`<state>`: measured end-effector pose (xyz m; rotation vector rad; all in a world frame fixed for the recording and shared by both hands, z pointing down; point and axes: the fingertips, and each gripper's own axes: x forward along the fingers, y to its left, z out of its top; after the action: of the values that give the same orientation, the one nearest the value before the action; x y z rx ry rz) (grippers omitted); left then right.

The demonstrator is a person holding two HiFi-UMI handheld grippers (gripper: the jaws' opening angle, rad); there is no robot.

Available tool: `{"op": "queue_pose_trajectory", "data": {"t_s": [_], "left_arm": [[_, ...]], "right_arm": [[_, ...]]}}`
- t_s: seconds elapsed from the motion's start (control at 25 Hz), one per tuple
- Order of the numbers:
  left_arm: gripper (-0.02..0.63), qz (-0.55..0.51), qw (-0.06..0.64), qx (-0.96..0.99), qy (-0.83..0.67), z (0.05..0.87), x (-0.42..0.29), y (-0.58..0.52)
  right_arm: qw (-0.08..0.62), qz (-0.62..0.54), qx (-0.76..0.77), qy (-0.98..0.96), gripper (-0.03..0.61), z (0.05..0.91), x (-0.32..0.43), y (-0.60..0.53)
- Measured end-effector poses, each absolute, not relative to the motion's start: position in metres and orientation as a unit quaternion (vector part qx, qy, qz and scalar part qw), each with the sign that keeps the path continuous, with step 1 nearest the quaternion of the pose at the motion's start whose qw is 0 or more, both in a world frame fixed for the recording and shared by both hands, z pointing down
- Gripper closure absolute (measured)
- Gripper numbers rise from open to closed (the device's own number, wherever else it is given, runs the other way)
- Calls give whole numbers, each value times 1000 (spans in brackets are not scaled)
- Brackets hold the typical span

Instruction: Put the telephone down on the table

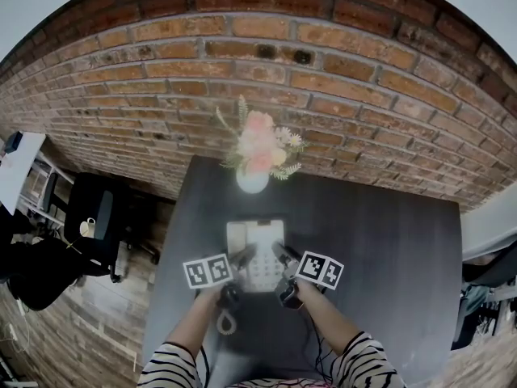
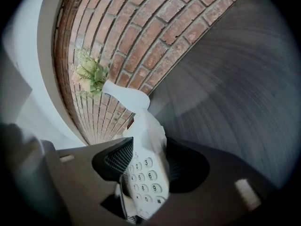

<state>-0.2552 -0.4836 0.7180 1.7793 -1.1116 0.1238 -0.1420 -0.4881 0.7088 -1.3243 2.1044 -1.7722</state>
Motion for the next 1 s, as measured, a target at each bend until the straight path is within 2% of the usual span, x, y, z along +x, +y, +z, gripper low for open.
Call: {"op": "queue_pose_trajectory", "data": {"t_s": [0.48, 0.72, 0.8, 1.0], "left_arm": [[225, 52, 485, 741, -462, 718, -257, -483], [225, 57, 474, 749, -460, 716, -256, -476], [194, 63, 465, 750, -466, 716, -258, -473], [165, 78, 439, 751, -486, 713, -266, -468]], "right_arm": [[37, -573, -442, 689, 371, 708, -143, -486], [13, -514, -462, 722, 396, 699, -133, -480], [15, -513, -464, 722, 397, 697, -130, -476], [5, -506, -469, 724, 402, 697, -125, -462]]}}
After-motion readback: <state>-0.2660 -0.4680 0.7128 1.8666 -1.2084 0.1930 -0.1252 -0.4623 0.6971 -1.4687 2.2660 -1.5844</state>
